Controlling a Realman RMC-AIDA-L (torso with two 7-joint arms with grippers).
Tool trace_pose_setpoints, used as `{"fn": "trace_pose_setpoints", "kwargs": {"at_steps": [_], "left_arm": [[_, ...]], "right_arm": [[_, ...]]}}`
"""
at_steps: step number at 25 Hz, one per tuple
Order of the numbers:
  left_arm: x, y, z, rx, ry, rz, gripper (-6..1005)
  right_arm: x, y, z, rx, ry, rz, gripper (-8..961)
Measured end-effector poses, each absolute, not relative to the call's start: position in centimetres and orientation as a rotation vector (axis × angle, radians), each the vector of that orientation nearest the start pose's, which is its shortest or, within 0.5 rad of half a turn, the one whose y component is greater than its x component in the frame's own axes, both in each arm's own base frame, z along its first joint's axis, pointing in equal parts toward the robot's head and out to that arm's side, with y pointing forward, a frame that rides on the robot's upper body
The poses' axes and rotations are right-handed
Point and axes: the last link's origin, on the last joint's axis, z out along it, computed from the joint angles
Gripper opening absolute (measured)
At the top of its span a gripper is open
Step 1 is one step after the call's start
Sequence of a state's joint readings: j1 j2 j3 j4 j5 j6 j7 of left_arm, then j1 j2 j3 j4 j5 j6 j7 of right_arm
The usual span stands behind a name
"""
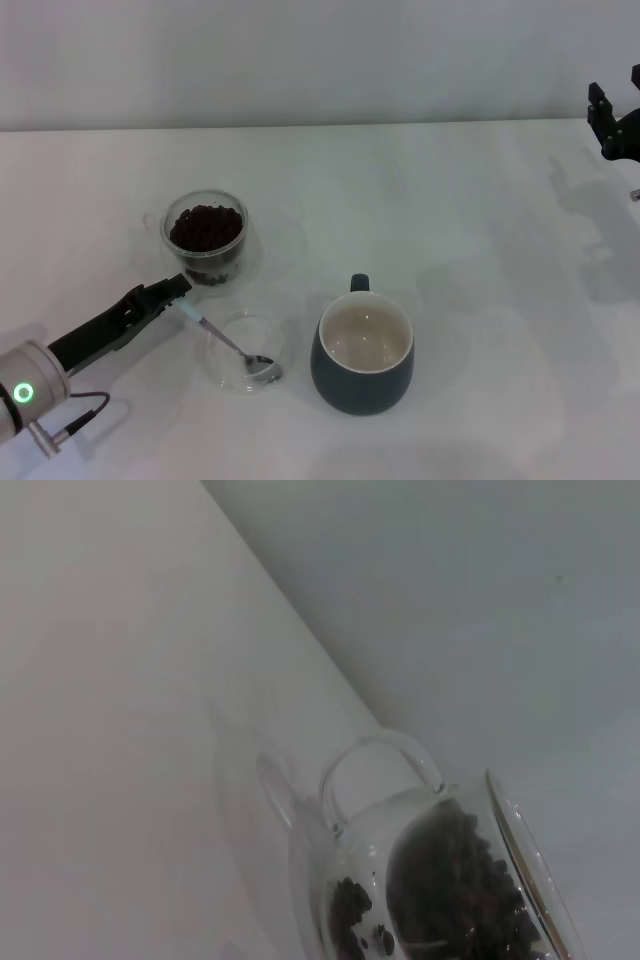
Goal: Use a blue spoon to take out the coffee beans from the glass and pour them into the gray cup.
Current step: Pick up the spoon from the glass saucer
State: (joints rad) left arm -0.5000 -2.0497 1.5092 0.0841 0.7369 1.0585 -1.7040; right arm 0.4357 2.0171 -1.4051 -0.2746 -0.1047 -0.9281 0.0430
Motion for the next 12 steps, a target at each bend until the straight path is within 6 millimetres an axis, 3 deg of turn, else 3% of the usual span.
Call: {"fn": "trace_pose_setpoints", "kwargs": {"at_steps": [12], "left_arm": [[-32.12, 31.17, -6.41, 2.295, 2.281, 1.35, 146]], "right_arm": [[34.47, 37.0, 3.8, -1.647, 0.322, 0.398, 524]]}}
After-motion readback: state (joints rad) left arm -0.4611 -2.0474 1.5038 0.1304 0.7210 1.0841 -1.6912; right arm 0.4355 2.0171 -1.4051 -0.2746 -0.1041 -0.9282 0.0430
